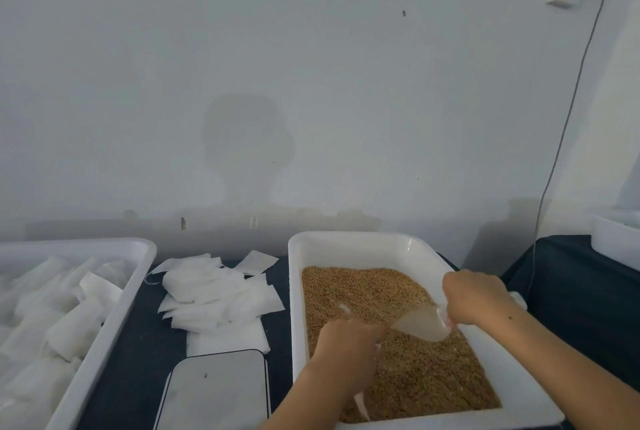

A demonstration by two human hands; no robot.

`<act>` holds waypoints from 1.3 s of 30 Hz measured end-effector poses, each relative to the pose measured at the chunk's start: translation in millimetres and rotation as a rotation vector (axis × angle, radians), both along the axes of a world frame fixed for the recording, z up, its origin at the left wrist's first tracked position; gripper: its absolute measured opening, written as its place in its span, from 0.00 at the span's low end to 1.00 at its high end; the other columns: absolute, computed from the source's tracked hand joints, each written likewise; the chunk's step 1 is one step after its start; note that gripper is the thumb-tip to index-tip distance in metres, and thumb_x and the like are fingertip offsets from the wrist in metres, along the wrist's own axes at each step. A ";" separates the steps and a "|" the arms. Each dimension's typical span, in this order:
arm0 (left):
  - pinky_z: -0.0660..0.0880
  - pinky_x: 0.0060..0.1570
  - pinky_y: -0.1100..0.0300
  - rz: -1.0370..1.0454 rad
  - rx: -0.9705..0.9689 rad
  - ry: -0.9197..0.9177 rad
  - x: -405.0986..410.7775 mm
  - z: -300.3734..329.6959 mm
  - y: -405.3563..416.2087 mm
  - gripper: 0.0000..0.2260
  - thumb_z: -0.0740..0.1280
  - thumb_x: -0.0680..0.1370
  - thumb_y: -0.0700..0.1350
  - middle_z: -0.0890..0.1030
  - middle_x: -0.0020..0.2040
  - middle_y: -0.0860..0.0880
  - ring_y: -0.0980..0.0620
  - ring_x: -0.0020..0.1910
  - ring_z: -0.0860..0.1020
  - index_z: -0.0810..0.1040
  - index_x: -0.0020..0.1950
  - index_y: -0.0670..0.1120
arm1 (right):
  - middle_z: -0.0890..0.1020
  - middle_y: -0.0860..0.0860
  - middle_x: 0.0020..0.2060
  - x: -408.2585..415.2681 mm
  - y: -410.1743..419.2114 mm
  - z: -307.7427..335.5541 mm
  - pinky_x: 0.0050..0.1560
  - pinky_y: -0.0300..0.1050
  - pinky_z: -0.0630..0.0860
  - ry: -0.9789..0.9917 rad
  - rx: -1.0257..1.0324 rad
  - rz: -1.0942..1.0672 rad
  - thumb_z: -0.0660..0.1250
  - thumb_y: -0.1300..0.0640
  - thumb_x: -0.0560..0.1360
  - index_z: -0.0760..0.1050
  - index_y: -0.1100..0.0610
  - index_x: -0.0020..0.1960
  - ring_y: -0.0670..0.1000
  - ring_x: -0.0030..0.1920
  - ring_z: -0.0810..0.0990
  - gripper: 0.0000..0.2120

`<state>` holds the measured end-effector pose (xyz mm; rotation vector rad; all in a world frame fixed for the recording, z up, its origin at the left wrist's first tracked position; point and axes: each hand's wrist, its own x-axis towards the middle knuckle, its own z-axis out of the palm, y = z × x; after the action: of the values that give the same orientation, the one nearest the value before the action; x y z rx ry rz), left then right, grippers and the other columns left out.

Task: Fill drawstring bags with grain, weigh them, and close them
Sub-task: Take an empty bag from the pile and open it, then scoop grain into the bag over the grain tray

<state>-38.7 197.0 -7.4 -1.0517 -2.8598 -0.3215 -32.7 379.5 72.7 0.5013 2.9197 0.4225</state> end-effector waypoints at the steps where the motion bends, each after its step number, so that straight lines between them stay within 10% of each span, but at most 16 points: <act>1: 0.73 0.49 0.53 0.017 -0.007 -0.014 0.0 -0.5 0.2 0.08 0.56 0.81 0.42 0.79 0.49 0.45 0.45 0.50 0.78 0.73 0.57 0.46 | 0.71 0.46 0.35 -3.1 -3.3 0.0 0.42 0.40 0.70 -0.027 0.011 -0.001 0.69 0.55 0.71 0.66 0.54 0.36 0.48 0.41 0.74 0.12; 6: 0.74 0.54 0.51 0.028 0.051 -0.003 0.8 0.1 0.7 0.11 0.56 0.81 0.43 0.73 0.61 0.43 0.44 0.54 0.76 0.71 0.62 0.47 | 0.70 0.46 0.32 -29.6 -19.6 -23.7 0.31 0.36 0.65 0.051 -0.022 0.006 0.65 0.59 0.72 0.65 0.54 0.34 0.44 0.31 0.69 0.11; 22: 0.73 0.52 0.64 0.096 0.400 -0.049 -21.5 1.2 -2.6 0.05 0.66 0.77 0.41 0.77 0.51 0.51 0.55 0.46 0.74 0.75 0.52 0.47 | 0.73 0.46 0.38 -64.4 -16.8 -70.9 0.30 0.36 0.62 0.265 -0.417 0.092 0.57 0.55 0.80 0.65 0.52 0.41 0.46 0.37 0.72 0.08; 26: 0.68 0.36 0.71 0.107 0.417 -0.074 -40.6 8.9 -15.7 0.07 0.64 0.78 0.42 0.74 0.43 0.54 0.57 0.39 0.72 0.68 0.43 0.50 | 0.72 0.44 0.35 -33.2 6.9 -48.2 0.29 0.37 0.61 0.350 -0.457 0.146 0.61 0.50 0.79 0.62 0.49 0.39 0.44 0.32 0.69 0.12; 39: 0.62 0.40 0.67 -0.092 0.234 0.013 -43.5 12.4 -17.7 0.06 0.68 0.76 0.41 0.77 0.51 0.45 0.49 0.49 0.75 0.80 0.50 0.39 | 0.79 0.47 0.41 46.9 39.5 33.9 0.50 0.49 0.74 0.131 -0.489 0.319 0.72 0.50 0.71 0.73 0.48 0.40 0.48 0.43 0.78 0.08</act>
<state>-82.2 179.3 5.0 -1.1349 -2.6834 -0.6347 14.2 419.1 106.6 -0.0064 3.0737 -0.3054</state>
